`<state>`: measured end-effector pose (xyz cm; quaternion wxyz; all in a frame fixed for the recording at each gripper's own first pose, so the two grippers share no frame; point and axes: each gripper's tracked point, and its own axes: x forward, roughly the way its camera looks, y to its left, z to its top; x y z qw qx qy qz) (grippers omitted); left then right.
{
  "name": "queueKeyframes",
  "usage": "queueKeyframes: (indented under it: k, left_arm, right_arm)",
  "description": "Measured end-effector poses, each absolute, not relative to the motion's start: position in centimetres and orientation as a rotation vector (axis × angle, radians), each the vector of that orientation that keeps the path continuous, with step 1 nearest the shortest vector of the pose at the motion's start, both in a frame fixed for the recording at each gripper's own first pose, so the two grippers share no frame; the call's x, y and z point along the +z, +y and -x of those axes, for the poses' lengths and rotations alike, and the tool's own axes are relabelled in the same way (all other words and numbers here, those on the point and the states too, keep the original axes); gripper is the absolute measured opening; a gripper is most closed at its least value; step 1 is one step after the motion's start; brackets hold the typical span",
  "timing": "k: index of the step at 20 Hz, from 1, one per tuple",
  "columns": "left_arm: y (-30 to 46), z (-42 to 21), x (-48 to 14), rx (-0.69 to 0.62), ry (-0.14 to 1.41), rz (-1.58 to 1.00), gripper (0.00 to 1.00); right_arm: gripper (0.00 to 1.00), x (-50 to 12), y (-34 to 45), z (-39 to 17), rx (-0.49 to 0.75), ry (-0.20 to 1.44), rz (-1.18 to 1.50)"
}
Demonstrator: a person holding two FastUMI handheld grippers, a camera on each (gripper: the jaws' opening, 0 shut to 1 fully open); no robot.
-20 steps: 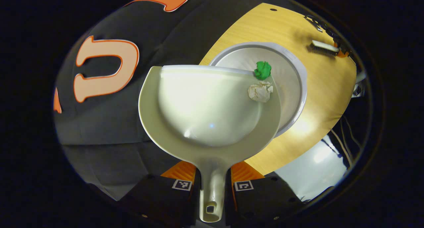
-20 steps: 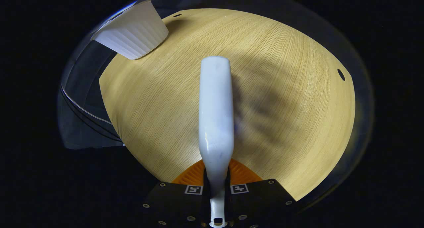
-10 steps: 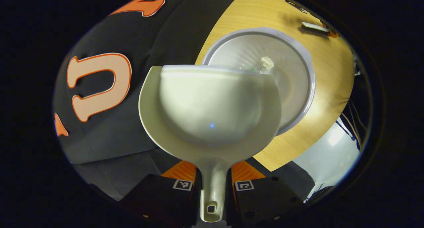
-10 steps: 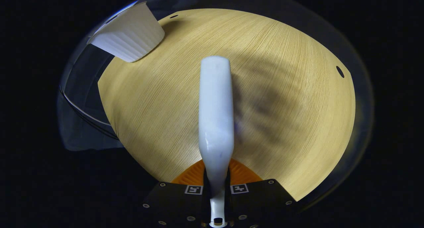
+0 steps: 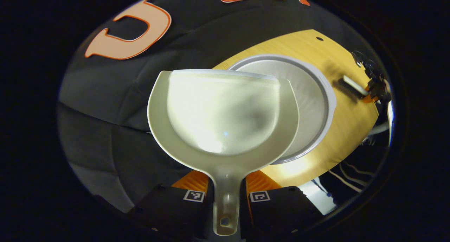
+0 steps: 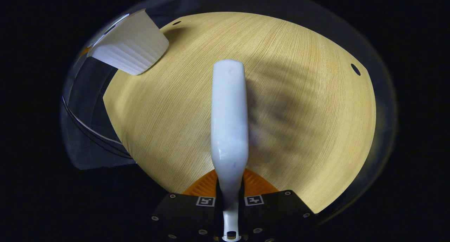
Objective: Pick up the small broom and dustpan from the desktop, sweep the trash into the dustpan with the broom, and then empty the trash into the garbage bin.
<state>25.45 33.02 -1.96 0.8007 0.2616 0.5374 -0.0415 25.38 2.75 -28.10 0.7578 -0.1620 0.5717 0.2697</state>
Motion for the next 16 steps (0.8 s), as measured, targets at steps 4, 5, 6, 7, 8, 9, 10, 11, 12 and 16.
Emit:
queueKeyframes:
  k: [4, 5, 6, 7, 8, 9, 10, 11, 12, 16]
  left_arm:
    - [31.1, -27.4, 0.3, -0.087, 1.005, -0.47, 0.32]
    - [30.4, -28.3, 1.3, -0.096, 0.968, -0.454, 0.32]
    - [29.2, -28.9, 1.7, -0.117, 0.931, -0.445, 0.32]
    - [28.0, -29.3, 2.5, -0.145, 0.898, -0.445, 0.32]
    - [26.5, -29.5, 2.8, -0.18, 0.865, -0.447, 0.32]
    - [24.3, -29.5, 3.9, -0.229, 0.843, -0.447, 0.32]
    - [22.2, -29.7, 4.3, -0.283, 0.823, -0.436, 0.32]
    - [20.1, -29.3, 4.7, -0.343, 0.814, -0.423, 0.32]
    - [18.1, -29.2, 4.6, -0.398, 0.811, -0.409, 0.32]
    - [12.0, -26.9, 1.7, -0.567, 0.866, -0.325, 0.32]
  right_arm:
    - [0.15, -28.1, 2.5, -24.9, 0.576, 1.249, 0.354]
    - [0.15, -28.0, 2.2, -24.9, 0.572, 1.251, 0.351]
    - [0.15, -27.7, 1.7, -24.9, 0.568, 1.251, 0.347]
    - [0.15, -27.6, 1.3, -24.8, 0.564, 1.251, 0.345]
    - [0.15, -27.5, 1.0, -24.6, 0.562, 1.251, 0.344]
    - [0.15, -27.5, 0.8, -24.5, 0.561, 1.252, 0.34]
    - [0.15, -27.6, 0.6, -24.5, 0.558, 1.251, 0.336]
    - [0.15, -27.6, 0.3, -24.5, 0.555, 1.252, 0.331]
    - [0.15, -27.7, -0.1, -24.4, 0.552, 1.251, 0.326]
    - [0.15, -27.5, -1.4, -24.5, 0.541, 1.241, 0.295]
